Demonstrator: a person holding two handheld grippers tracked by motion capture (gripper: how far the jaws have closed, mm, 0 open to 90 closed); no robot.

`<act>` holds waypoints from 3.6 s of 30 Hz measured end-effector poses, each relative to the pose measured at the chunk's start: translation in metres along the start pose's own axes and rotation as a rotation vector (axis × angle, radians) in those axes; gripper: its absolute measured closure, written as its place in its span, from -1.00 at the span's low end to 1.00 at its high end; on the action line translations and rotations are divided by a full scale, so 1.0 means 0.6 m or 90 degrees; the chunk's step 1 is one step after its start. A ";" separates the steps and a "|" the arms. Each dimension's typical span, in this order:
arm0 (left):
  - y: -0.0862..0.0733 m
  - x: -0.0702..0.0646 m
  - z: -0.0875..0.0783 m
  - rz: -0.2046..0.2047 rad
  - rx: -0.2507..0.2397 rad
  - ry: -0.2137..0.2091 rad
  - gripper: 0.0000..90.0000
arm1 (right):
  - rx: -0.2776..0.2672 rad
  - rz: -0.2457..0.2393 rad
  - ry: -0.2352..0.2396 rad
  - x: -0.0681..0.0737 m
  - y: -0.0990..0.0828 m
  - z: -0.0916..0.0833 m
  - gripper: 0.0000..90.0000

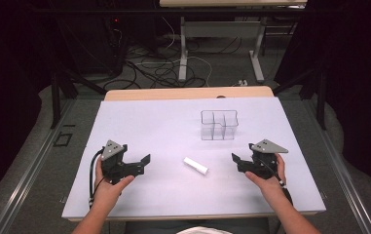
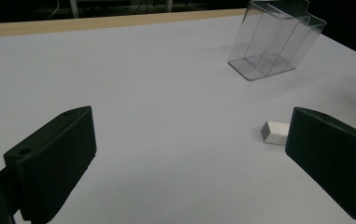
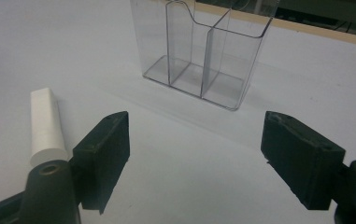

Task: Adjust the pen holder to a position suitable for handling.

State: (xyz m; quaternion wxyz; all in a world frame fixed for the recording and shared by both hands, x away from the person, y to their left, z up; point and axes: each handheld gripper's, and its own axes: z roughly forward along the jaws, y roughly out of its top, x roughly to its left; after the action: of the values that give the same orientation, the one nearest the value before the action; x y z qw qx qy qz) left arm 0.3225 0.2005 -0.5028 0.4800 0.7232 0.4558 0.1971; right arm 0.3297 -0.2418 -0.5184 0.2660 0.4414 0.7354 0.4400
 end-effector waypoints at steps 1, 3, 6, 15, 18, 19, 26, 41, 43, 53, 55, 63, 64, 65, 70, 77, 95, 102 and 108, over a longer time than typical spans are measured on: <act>0.000 -0.001 0.000 -0.004 -0.001 -0.002 -0.95 | 0.003 0.000 -0.001 0.000 0.000 0.000 -0.50; -0.001 -0.001 0.000 -0.003 -0.002 -0.002 -0.95 | 0.003 0.002 -0.001 0.000 0.000 0.000 -0.50; -0.001 -0.001 0.001 -0.002 -0.002 -0.003 -0.94 | 0.004 0.005 0.010 0.001 -0.001 0.003 -0.52; -0.001 -0.002 0.005 0.004 -0.001 -0.003 -0.94 | 0.026 -0.035 0.027 0.007 0.000 0.008 -0.41; -0.002 -0.004 0.005 0.000 -0.003 -0.005 -0.94 | 0.031 -0.046 0.039 0.010 0.002 0.007 -0.35; -0.002 -0.004 0.005 0.001 -0.002 -0.005 -0.94 | 0.032 -0.048 0.038 0.011 0.003 0.006 -0.34; -0.002 -0.005 0.001 0.003 -0.004 -0.001 -0.93 | 0.047 -0.099 0.057 0.013 0.018 0.011 -0.32; -0.005 -0.009 -0.002 0.003 -0.002 0.001 -0.92 | 0.072 -0.147 0.121 0.043 0.055 0.040 -0.34; -0.005 -0.009 -0.003 -0.001 -0.002 0.002 -0.92 | 0.087 -0.155 0.136 0.050 0.062 0.048 -0.30; -0.005 -0.009 -0.003 0.000 -0.001 0.001 -0.92 | 0.120 -0.154 0.166 0.069 0.083 0.067 -0.15; -0.005 -0.009 -0.003 0.000 -0.001 0.000 -0.92 | 0.132 -0.154 0.173 0.071 0.087 0.070 -0.11; -0.005 -0.009 -0.002 0.006 0.001 0.001 -0.92 | 0.166 -0.163 0.183 0.079 0.096 0.079 0.03; -0.005 -0.009 -0.002 0.006 0.001 0.001 -0.92 | 0.183 -0.165 0.189 0.083 0.098 0.081 0.07; -0.005 -0.009 -0.002 0.006 0.001 0.001 -0.92 | 0.192 -0.169 0.190 0.085 0.099 0.083 0.08; -0.005 -0.009 -0.002 0.007 0.000 0.001 -0.92 | 0.225 -0.182 0.202 0.093 0.101 0.090 0.12; -0.005 -0.009 -0.002 0.007 0.003 0.002 -0.92 | 0.265 -0.206 0.213 0.109 0.095 0.110 0.13; -0.006 -0.010 -0.001 0.012 0.003 0.000 -0.92 | 0.322 -0.246 0.249 0.145 0.078 0.143 0.14; -0.006 -0.010 -0.001 0.008 0.004 -0.001 -0.92 | 0.342 -0.236 0.244 0.149 0.075 0.146 0.15; -0.005 -0.010 -0.001 0.013 0.004 0.000 -0.92 | 0.353 -0.248 0.244 0.154 0.069 0.154 0.15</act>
State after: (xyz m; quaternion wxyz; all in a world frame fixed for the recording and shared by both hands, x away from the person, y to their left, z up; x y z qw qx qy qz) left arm 0.3177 0.1961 -0.5046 0.4760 0.7292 0.4488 0.2005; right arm 0.3759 -0.1130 -0.5255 0.0729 0.2581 0.9329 0.2404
